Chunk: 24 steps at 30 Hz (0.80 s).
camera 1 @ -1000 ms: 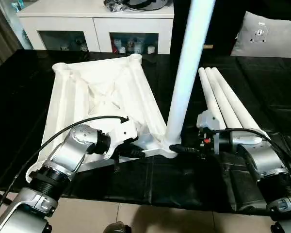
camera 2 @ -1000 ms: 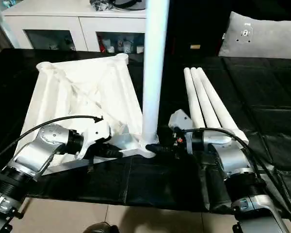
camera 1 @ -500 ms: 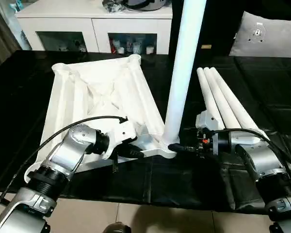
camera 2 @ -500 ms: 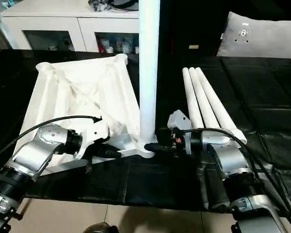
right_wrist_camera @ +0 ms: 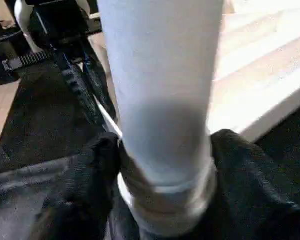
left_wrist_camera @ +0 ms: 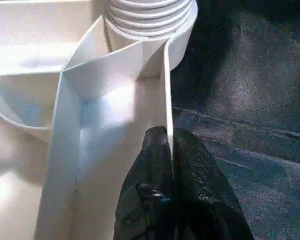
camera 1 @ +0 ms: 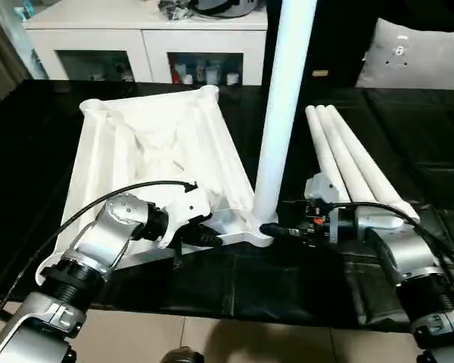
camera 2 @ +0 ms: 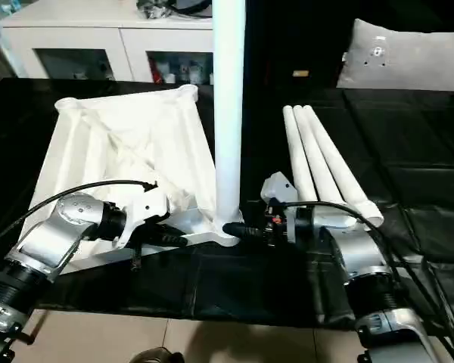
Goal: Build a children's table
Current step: Rotate leg to tighten
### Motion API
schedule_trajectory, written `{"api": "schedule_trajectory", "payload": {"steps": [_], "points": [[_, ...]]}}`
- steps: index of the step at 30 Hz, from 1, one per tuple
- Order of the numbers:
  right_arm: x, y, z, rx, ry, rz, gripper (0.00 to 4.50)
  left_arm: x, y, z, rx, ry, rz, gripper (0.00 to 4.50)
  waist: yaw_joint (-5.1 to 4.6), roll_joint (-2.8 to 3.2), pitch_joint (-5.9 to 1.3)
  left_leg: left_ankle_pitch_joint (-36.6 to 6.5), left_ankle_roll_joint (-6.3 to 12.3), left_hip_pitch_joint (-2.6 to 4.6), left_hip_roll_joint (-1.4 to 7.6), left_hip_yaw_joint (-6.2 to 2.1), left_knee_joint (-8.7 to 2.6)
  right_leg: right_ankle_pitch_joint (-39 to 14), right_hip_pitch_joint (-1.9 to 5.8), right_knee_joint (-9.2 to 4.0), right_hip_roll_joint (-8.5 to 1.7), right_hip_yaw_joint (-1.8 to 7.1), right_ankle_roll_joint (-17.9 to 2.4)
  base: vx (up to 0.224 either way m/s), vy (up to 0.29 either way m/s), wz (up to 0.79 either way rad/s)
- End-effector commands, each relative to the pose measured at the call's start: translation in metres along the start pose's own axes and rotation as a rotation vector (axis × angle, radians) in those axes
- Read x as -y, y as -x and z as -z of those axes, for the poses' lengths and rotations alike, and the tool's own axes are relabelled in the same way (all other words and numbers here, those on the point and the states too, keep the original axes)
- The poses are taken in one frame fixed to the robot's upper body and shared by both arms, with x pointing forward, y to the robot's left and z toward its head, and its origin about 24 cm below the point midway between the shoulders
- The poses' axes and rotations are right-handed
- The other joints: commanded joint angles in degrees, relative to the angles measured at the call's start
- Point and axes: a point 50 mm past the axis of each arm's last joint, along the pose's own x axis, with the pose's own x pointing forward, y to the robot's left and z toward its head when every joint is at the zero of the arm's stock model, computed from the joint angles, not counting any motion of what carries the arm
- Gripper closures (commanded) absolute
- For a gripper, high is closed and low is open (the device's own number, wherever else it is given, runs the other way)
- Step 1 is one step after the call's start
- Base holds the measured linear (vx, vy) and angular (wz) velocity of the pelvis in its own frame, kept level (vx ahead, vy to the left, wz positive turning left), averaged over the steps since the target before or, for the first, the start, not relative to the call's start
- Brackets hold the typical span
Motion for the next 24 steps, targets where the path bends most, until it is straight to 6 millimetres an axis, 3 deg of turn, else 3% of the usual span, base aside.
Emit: {"api": "schedule_trajectory", "payload": {"steps": [1,2,11,20,24], "points": [[-0.0039,-0.0064,-0.0025,-0.007,0.017,-0.034,1.20,0.0082,-0.0095,-0.0066,0.000,-0.045,0.087,4.50,-0.05,0.24,-4.03,-12.4,2.34,1.58,4.08,-1.72,-4.01,-5.7,2.10,-4.52,-5.48,3.05,-13.8,0.000,0.000,0.00],[-0.0032,-0.0070,-0.0025,-0.015,0.039,-0.020,0.89,0.0079,-0.0096,-0.0066,-0.001,-0.046,0.086,4.50,0.12,0.27,-4.02,-12.2,2.44,1.59,4.12,-1.70,-3.99,-5.2,2.05,-4.47,-5.46,3.07,-13.8,0.000,0.000,0.00],[-0.0010,-0.0100,-0.0038,-0.011,0.012,-0.006,0.89,0.0057,-0.0091,-0.0061,-0.005,-0.050,0.074,4.50,0.22,0.33,-4.03,-12.5,2.19,1.52,4.11,-1.77,-4.12,-5.2,2.12,-4.42,-5.47,3.06,-13.4,0.000,0.000,0.00],[-0.0034,-0.0090,-0.0007,-0.001,-0.017,-0.019,1.71,0.0047,-0.0082,-0.0055,-0.007,-0.049,0.070,4.50,0.24,0.35,-4.02,-12.6,2.01,1.52,4.09,-1.77,-4.11,-5.2,2.15,-4.45,-5.51,3.08,-13.3,0.000,0.000,0.00],[-0.0064,-0.0121,0.0012,0.013,-0.040,-0.025,1.82,0.0042,-0.0080,-0.0057,-0.002,-0.043,0.068,4.50,0.26,0.36,-4.03,-12.7,1.96,1.52,4.13,-1.77,-4.14,-5.4,2.14,-4.43,-5.53,3.08,-13.4,0.000,0.000,0.00]]}}
